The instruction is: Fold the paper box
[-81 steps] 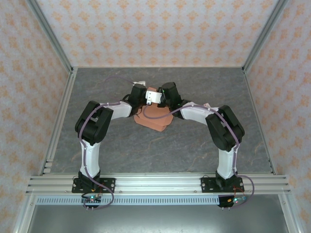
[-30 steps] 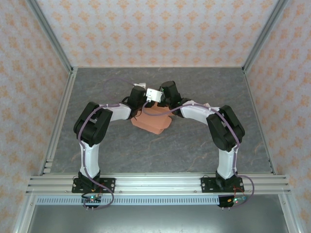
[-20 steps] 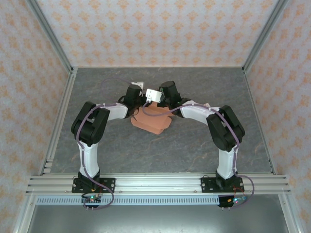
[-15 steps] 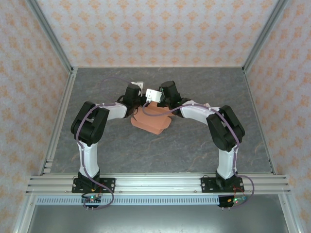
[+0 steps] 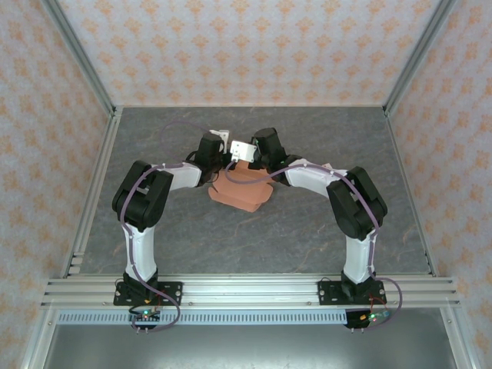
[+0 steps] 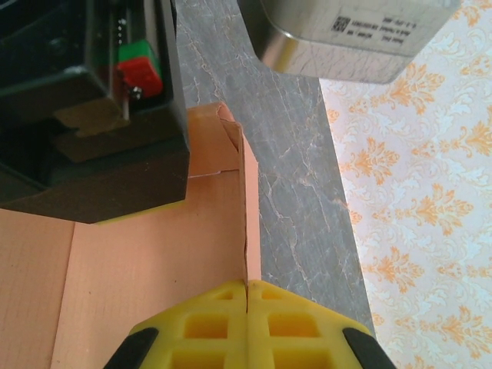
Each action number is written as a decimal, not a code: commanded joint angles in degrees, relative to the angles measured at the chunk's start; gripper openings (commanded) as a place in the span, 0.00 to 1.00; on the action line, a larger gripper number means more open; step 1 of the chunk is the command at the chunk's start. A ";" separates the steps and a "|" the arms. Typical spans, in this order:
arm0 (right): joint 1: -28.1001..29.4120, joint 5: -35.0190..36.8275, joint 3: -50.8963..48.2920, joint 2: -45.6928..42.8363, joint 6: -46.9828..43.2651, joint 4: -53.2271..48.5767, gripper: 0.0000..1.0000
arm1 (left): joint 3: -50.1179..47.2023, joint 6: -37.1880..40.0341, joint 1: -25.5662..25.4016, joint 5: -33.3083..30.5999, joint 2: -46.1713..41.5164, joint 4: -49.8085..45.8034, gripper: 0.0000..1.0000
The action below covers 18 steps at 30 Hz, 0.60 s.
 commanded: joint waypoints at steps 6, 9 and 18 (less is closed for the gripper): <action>0.42 -0.14 1.94 -2.01 -0.12 -1.27 0.02 | 0.36 3.21 0.12 -3.17 -4.33 -2.48 0.11; 0.35 0.03 2.31 -2.48 0.28 -1.84 0.10 | 0.18 4.40 0.04 -4.47 -4.90 -3.96 0.08; 0.31 1.40 1.85 -5.89 5.89 -1.72 0.39 | -2.92 6.05 -0.05 -9.97 -9.67 -5.36 0.02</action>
